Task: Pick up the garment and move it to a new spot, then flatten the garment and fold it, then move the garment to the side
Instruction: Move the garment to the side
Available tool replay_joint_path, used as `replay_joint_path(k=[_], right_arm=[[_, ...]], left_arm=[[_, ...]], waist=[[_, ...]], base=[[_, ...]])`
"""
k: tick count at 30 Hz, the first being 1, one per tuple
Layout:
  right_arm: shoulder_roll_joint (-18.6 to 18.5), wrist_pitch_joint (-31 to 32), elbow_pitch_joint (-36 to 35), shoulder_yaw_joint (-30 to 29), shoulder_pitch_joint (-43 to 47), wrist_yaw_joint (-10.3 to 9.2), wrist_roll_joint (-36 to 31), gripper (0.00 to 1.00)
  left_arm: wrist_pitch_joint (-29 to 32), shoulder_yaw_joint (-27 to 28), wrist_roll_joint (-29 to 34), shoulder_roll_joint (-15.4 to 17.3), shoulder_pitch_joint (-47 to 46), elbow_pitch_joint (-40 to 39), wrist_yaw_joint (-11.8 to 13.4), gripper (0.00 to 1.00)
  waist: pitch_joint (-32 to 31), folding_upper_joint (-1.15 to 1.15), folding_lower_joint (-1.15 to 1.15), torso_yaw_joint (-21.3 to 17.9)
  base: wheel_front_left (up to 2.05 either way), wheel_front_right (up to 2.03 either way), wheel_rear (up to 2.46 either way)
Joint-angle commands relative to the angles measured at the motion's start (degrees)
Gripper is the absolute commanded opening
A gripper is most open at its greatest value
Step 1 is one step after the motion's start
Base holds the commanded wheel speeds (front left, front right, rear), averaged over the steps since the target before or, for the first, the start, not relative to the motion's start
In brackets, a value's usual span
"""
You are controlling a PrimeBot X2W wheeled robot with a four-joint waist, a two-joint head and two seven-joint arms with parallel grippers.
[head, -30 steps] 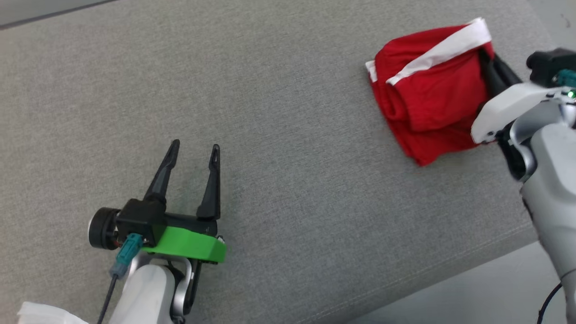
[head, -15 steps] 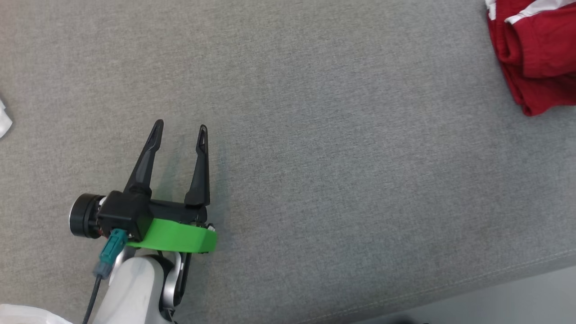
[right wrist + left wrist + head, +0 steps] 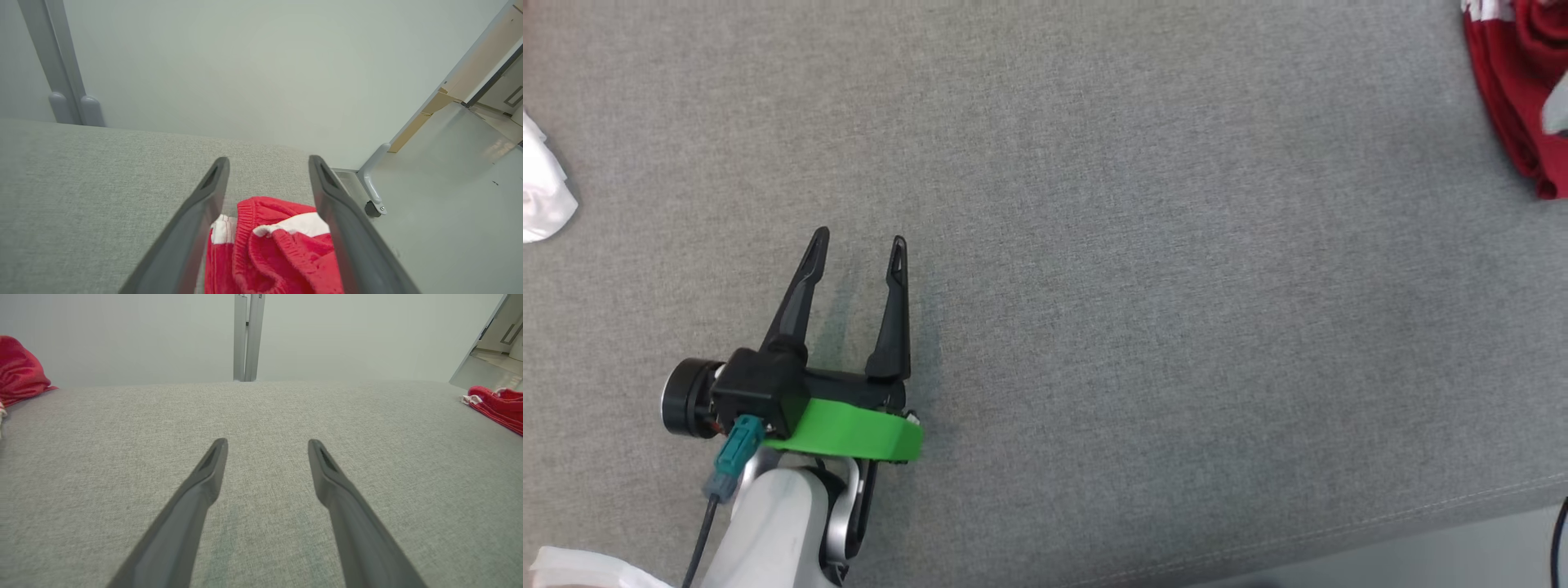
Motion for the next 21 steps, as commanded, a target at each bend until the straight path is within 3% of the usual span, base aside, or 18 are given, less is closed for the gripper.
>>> replay_joint_path(k=[1, 14, 21], right_arm=[[0.87, -0.23, -0.82, 0.49, 1.62, -0.08, 0.34, 1.00], [7.51, -0.26, -4.62, 6.67, 12.71, -0.08, 6.03, 1.00], [12.04, -0.23, -11.80, 6.85, 24.35, -0.08, 8.69, 1.00]], left_arm=[[-0.38, 0.31, -0.42, 0.05, -0.69, 0.44, 0.02, 1.00], [-1.65, 4.69, -4.77, -2.29, 1.00, 9.25, 0.48, 1.00], [-1.66, 8.89, -4.68, -3.66, 6.67, 10.15, -0.12, 1.00]], waist=[[-1.92, 0.00, 0.00, -0.43], [-16.52, 0.00, 0.00, 0.56], [-24.43, 0.00, 0.00, 2.31]], base=[[0.00, 0.00, 0.00], [0.00, 0.00, 0.00], [0.00, 0.00, 0.00]])
